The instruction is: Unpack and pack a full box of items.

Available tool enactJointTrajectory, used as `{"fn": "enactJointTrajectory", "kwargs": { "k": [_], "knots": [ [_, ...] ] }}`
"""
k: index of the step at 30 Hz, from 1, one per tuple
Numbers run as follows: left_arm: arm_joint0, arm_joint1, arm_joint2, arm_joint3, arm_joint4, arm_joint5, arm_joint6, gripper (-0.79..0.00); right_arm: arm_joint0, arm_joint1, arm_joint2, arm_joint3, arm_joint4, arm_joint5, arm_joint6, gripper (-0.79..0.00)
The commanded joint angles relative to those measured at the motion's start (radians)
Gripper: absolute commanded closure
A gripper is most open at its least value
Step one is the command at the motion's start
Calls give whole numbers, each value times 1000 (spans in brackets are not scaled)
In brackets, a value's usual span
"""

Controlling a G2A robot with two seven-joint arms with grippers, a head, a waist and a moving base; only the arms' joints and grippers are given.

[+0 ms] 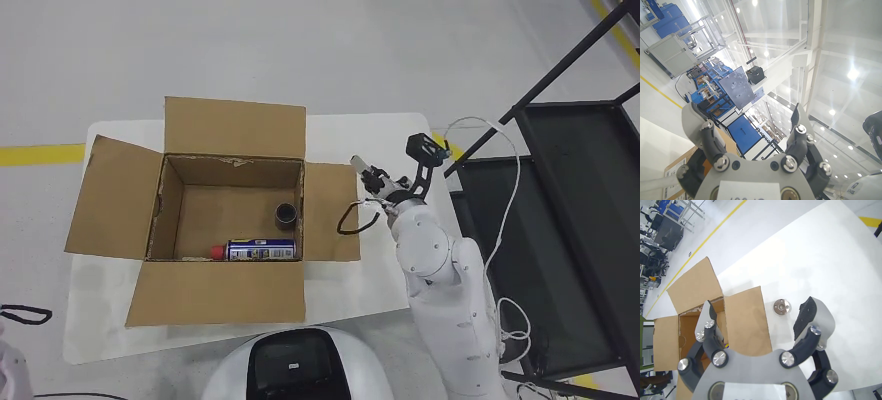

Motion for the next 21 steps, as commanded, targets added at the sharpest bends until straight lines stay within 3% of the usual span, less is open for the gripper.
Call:
{"fn": "enactJointTrajectory", "kwargs": {
  "k": [1, 9, 14, 21],
  "knots": [
    [0, 0, 0, 0, 0, 0, 0, -785, 14, 3, -23, -26, -42, -19, 41, -785],
    [0, 0, 0, 0, 0, 0, 0, -785, 225, -6, -227, 73, -204, -61, 237, -785],
    [0, 0, 0, 0, 0, 0, 0, -785, 334, -26, -318, 178, -194, -48, 260, -785],
    [0, 0, 0, 0, 0, 0, 0, -785, 409, -47, -377, 275, -154, -62, 229, -785]
  ]
}}
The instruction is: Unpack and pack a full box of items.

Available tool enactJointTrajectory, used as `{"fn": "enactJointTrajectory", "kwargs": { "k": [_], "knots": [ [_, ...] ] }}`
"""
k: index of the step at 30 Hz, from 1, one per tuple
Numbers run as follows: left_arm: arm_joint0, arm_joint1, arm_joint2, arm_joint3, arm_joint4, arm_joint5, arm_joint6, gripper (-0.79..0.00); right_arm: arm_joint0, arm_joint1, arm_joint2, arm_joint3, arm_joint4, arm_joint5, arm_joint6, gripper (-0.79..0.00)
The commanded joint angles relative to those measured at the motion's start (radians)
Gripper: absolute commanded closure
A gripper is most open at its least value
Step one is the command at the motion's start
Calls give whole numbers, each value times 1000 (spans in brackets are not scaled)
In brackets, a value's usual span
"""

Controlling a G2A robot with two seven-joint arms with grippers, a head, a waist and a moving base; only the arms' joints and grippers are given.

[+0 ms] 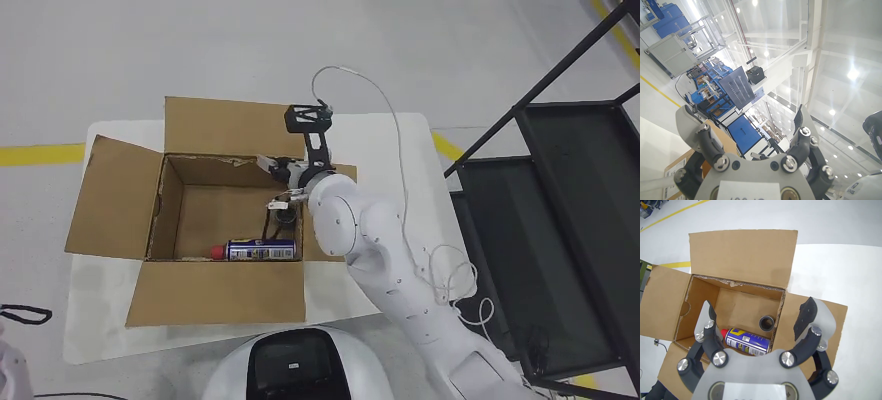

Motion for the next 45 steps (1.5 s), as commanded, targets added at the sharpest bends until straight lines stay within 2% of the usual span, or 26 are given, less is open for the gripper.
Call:
{"fn": "enactJointTrajectory", "kwargs": {
  "k": [1, 19, 33, 41, 45],
  "knots": [
    [0, 0, 0, 0, 0, 0, 0, -785, 16, -5, -20, 23, 2, -3, -6, -785],
    [0, 0, 0, 0, 0, 0, 0, -785, 114, -52, -126, 239, 61, 20, 72, -785],
    [0, 0, 0, 0, 0, 0, 0, -785, 169, -82, -188, 332, 95, -45, 123, -785],
    [0, 0, 0, 0, 0, 0, 0, -785, 248, -102, -215, 459, 65, 2, 260, -785],
    [0, 0, 0, 0, 0, 0, 0, -785, 294, -113, -203, 550, 70, -40, 306, -785]
  ]
}}
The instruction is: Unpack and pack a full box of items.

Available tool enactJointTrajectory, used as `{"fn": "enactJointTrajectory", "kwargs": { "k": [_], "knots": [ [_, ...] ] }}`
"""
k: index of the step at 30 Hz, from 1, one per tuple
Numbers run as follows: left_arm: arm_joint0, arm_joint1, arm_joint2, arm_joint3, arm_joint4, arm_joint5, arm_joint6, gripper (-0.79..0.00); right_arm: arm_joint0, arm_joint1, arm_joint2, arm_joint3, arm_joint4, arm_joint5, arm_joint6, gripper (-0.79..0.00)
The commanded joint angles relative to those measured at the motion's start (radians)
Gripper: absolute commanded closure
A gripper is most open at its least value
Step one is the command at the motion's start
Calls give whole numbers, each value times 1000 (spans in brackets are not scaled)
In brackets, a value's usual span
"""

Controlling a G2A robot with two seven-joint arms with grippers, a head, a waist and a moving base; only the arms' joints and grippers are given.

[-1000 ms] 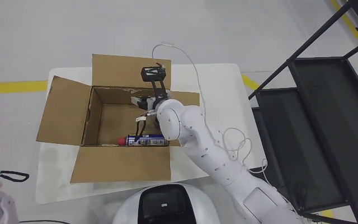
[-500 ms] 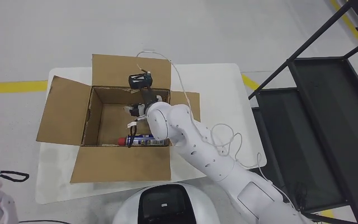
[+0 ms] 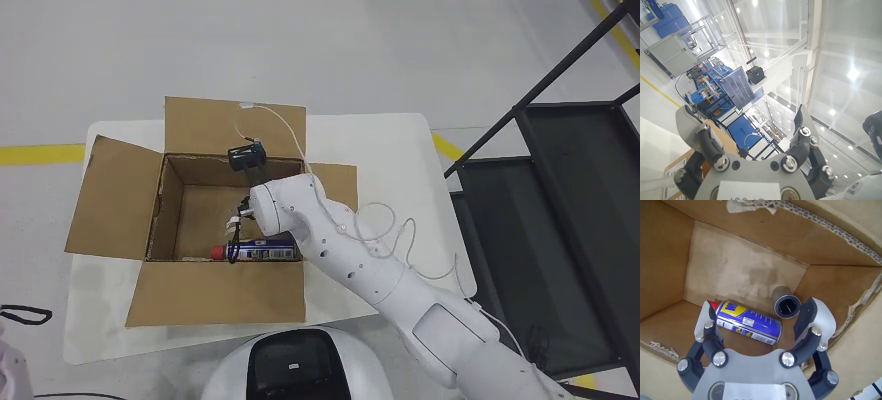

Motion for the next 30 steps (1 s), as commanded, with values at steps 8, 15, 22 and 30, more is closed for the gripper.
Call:
{"fn": "enactJointTrajectory", "kwargs": {
  "k": [8, 15, 22, 30],
  "knots": [
    [0, 0, 0, 0, 0, 0, 0, -785, 47, -33, 13, 104, 43, -28, 27, -773],
    [0, 0, 0, 0, 0, 0, 0, -785, 40, -40, 10, 69, 18, -41, 40, -785],
    [0, 0, 0, 0, 0, 0, 0, -785, 65, -41, -3, 63, -55, -137, 136, -785],
    [0, 0, 0, 0, 0, 0, 0, -785, 126, -59, -43, 134, -103, -247, 238, -785]
  ]
}}
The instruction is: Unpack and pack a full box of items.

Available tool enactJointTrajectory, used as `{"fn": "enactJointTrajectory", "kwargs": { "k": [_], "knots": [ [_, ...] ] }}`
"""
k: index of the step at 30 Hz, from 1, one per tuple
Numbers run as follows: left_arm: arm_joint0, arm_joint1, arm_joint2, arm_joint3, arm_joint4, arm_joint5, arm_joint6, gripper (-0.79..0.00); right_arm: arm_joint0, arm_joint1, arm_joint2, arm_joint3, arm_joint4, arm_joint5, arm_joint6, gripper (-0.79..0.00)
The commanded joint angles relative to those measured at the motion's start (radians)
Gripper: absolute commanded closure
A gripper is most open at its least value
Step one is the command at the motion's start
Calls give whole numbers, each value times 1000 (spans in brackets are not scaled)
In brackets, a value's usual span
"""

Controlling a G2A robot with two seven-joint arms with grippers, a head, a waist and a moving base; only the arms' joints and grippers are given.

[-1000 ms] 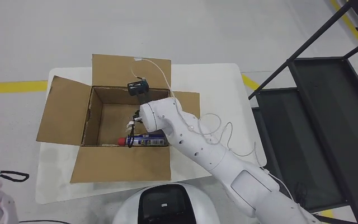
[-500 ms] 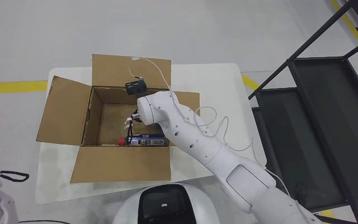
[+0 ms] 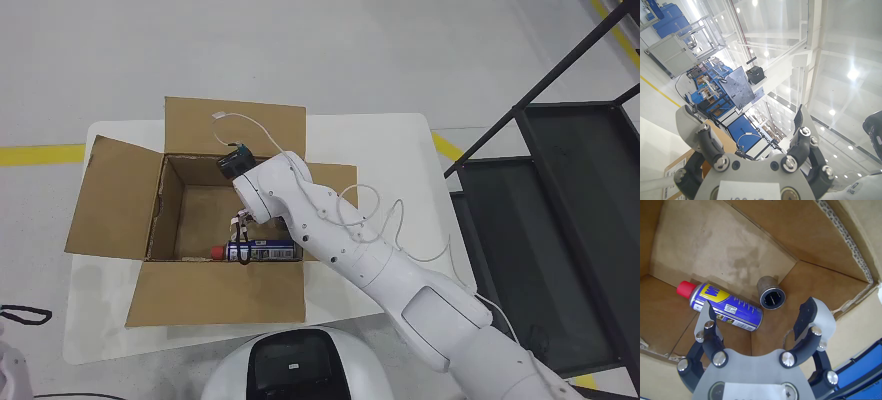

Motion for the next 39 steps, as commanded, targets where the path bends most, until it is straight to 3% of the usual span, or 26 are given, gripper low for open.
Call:
{"fn": "enactJointTrajectory", "kwargs": {
  "k": [1, 5, 10, 12, 15, 22, 39],
  "knots": [
    [0, 0, 0, 0, 0, 0, 0, -785, 22, -6, -18, 26, -8, -41, 14, -785],
    [0, 0, 0, 0, 0, 0, 0, -785, 60, -20, -40, 93, 31, -166, 4, -760],
    [0, 0, 0, 0, 0, 0, 0, -785, 107, -37, -53, 199, 116, -336, -18, -625],
    [0, 0, 0, 0, 0, 0, 0, -785, 124, -45, -64, 246, 124, -365, -28, -631],
    [0, 0, 0, 0, 0, 0, 0, -785, 144, -56, -70, 307, 146, -393, -59, -662],
    [0, 0, 0, 0, 0, 0, 0, -785, 183, -78, -84, 434, 175, -444, -90, -600],
    [0, 0, 0, 0, 0, 0, 0, -785, 225, -109, -94, 559, 240, -510, -101, -517]
  ]
}}
